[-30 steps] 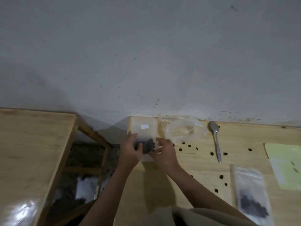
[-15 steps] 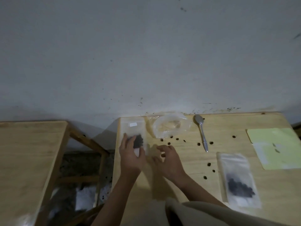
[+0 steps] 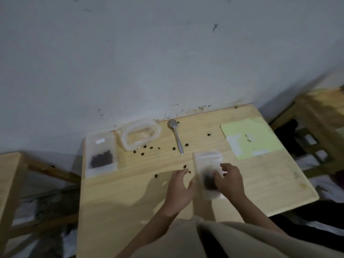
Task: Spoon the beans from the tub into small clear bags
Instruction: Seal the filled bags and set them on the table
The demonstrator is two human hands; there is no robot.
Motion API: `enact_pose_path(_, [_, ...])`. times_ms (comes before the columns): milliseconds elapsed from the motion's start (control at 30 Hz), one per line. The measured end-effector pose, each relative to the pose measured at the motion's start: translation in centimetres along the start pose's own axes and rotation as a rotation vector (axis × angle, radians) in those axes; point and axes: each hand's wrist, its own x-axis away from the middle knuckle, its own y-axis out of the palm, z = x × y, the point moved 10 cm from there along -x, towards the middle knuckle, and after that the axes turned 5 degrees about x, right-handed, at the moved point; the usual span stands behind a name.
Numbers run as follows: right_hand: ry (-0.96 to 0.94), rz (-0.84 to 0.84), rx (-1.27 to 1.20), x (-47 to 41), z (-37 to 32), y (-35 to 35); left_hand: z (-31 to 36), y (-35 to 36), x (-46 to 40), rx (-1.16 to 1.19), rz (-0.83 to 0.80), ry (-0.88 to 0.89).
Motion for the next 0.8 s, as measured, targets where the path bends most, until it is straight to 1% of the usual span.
enact_pose_path(67, [0.025,-0.035,0.055,-1.1,1.8,-0.7,-0.2,2.4,-0.6,-0.008,-0.028,-0.08])
enact_pose_path(133, [0.005,-0.121,0.129,-1.9,2.6,-0.5,-0.2,4.1,-1.1,0.009,-0.033,-0.134])
enact_pose_path(233, [0.028,-0.195,0.087,-2.6,3.9,0.0,-0.1,6.0,-1.7,0.0,-0.012,-0.195])
enact_pose_path(300, [0.018,-0.198,0.037,-3.3,4.7,0.4,0.4,6.6,-2.0,-0.04,0.029,-0.196])
enact_pose_path(400, [-0.014,-0.199,-0.041,-3.6,4.1,-0.3,1.3,6.1,-2.1,-0.037,0.156,-0.185])
enact_pose_path(533, [-0.046,-0.191,-0.166,-4.8,3.9,-1.6,2.6,5.6,-2.5,0.125,0.275,-0.123])
enact_pose_path(733, [-0.122,-0.224,-0.336,-7.4,3.8,-4.4,5.8,6.6,-4.0,0.385,0.323,-0.064])
enact_pose_path(800, [-0.128,-0.228,-0.378,-8.4,4.3,-5.5,6.5,7.3,-4.4,0.491,0.333,-0.072])
